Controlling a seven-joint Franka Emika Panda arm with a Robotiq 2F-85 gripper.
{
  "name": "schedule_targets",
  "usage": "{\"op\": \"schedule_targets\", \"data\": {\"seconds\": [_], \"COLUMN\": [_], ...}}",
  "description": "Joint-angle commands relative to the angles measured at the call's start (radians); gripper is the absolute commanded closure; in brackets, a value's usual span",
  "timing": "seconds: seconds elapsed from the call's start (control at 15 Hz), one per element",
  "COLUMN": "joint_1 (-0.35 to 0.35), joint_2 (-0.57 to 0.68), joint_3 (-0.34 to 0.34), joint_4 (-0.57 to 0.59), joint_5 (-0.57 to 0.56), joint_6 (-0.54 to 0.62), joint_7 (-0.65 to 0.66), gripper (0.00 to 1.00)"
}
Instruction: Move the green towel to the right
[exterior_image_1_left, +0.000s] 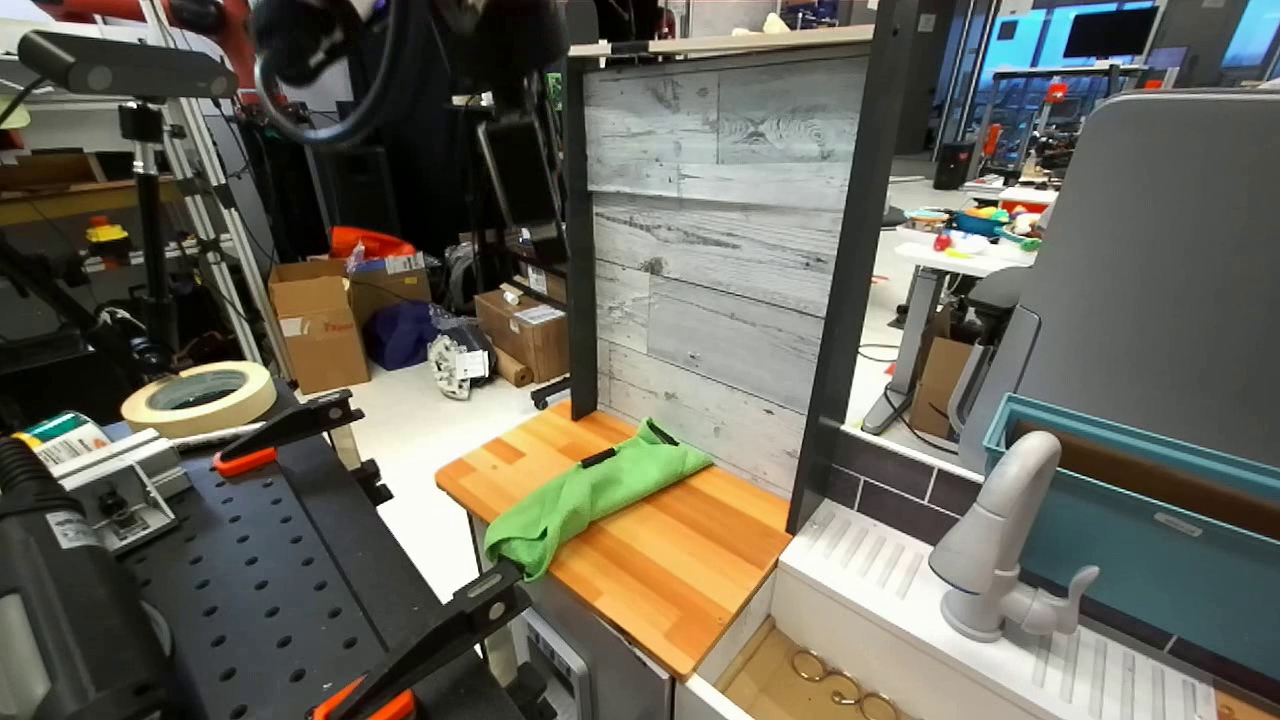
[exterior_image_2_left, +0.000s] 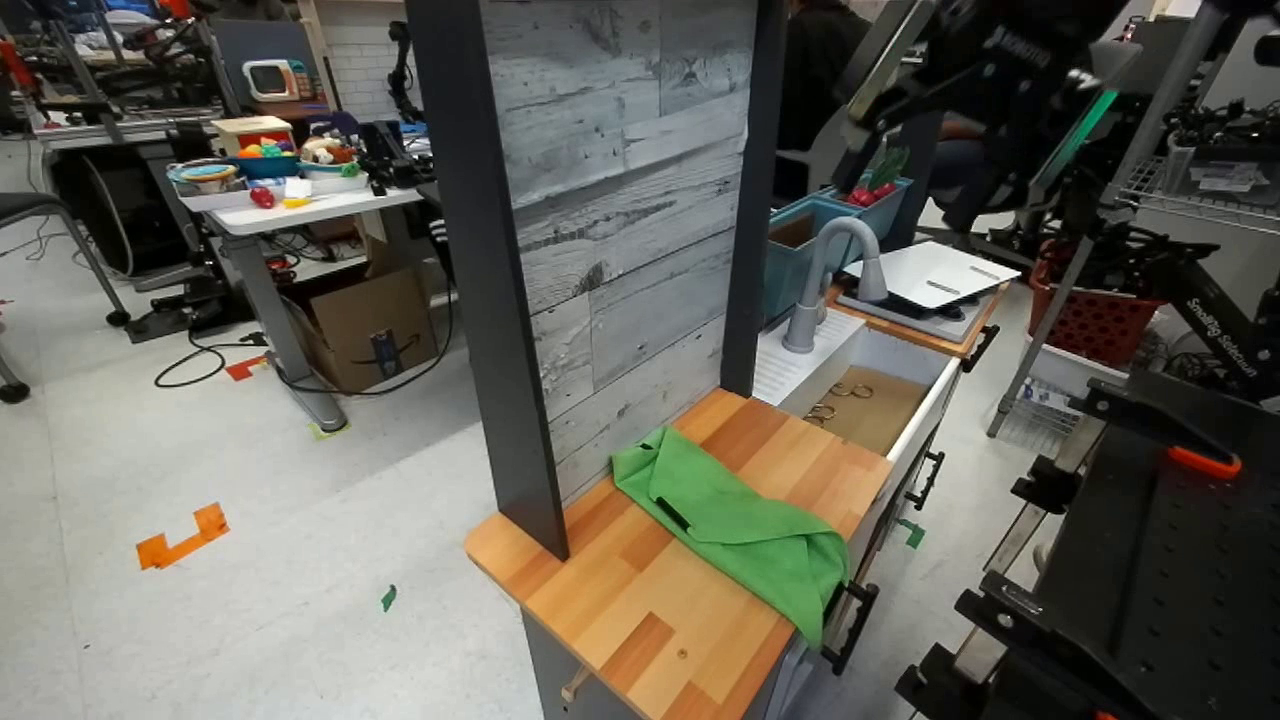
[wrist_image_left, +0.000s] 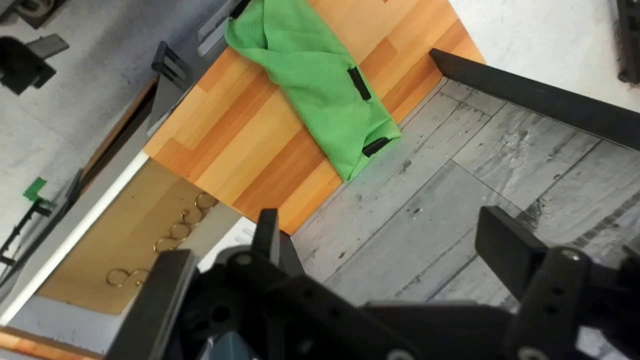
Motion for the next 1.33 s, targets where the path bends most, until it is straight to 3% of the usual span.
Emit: {"op": "schedule_targets", "data": {"seconds": [0.0,0.27,0.4,0.53,0.8,1.27], "joint_1": [0.015,-0.031,-0.073,-0.089,-0.083,-0.049], "joint_2": [0.261,0.466,0.568,0.656,0.813,0.988], "joint_3": [0.038,0.109,0.171,0.192,0.184,0.149], "joint_4": [0.167,0.316,0.403,0.479,0.607,0.735], "joint_5": [0.184,0.371,0.497,0.562,0.618,0.591], "joint_6": [0.016,-0.006,0.047,0.054,0.079,0.103], "joint_7": [0.051,0.070,0.042,0.052,0.075,0.152], "gripper": [0.00,0.00,0.00,0.00,0.00,0.00]}}
